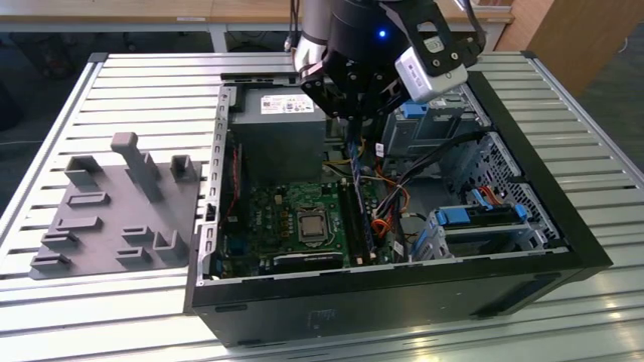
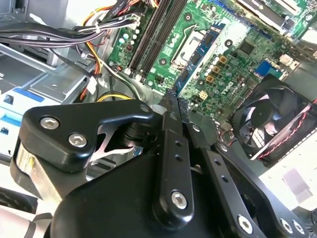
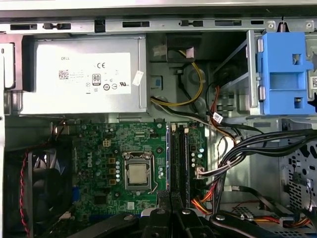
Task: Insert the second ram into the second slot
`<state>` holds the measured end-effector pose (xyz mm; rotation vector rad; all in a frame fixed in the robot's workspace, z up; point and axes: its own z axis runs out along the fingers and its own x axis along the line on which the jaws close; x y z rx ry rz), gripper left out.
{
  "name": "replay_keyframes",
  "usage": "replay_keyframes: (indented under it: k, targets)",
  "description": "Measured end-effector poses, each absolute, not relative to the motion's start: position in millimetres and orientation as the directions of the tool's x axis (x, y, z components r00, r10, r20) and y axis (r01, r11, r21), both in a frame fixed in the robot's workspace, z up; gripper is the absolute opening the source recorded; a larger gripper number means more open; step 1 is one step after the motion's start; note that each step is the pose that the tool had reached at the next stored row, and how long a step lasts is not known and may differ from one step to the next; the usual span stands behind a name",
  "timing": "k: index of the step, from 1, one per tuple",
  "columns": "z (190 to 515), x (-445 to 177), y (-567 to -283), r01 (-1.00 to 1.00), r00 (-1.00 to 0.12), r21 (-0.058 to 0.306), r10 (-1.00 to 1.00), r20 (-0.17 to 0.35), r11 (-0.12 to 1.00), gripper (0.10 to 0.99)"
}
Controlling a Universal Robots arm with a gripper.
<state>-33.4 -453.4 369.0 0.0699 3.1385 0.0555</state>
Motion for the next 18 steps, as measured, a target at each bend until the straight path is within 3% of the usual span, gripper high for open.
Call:
replay_keyframes:
  k: [18]
  targets:
    - [355.9, -33.4, -453.6, 0.045, -0.999, 0.035, 0.045, -0.001, 0.998, 0.118]
